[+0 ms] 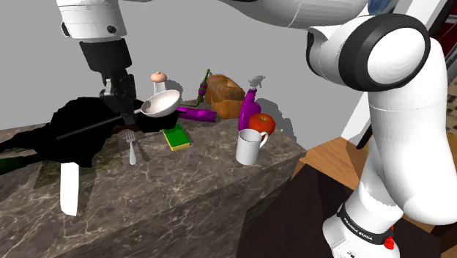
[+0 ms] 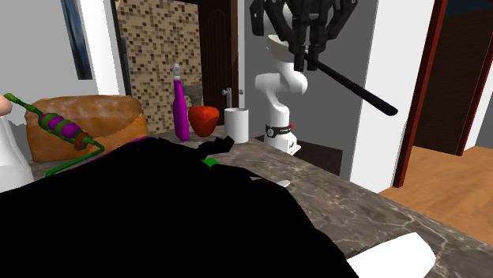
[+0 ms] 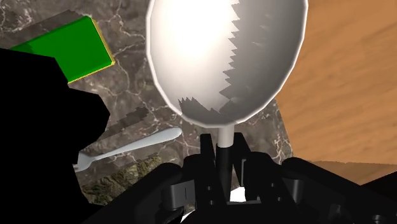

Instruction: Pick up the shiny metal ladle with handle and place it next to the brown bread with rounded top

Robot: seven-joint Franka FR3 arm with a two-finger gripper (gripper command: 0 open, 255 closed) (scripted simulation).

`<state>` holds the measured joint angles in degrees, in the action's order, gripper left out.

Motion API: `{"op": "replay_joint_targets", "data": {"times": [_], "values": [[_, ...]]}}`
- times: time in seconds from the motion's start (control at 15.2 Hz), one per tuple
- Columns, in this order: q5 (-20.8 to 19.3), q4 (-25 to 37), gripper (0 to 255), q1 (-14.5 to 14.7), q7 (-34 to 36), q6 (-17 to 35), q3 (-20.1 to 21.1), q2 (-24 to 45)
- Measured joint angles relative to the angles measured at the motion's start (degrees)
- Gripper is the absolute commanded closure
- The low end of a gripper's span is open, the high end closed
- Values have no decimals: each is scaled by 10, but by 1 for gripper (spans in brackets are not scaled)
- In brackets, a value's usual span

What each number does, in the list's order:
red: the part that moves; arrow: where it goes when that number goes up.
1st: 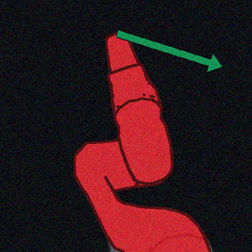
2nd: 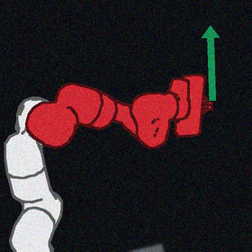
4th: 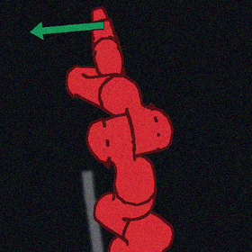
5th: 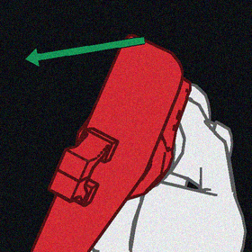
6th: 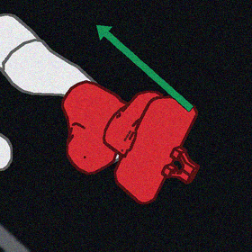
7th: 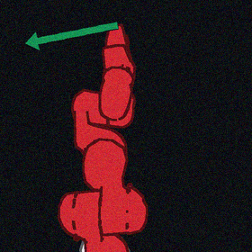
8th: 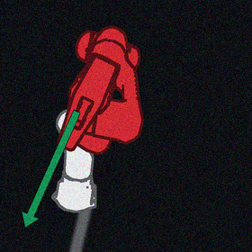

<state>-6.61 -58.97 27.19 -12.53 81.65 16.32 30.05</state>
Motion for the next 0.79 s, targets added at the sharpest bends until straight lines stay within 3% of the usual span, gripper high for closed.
{"op": "replay_joint_targets", "data": {"times": [0.2, 0.73, 0.79], "values": [[-3, 44, 255, 7, 1, -29, 0, 15], [30, -175, 255, -81, -76, 43, -14, -135], [31, -178, 255, -89, -88, 41, -18, -140]]}}
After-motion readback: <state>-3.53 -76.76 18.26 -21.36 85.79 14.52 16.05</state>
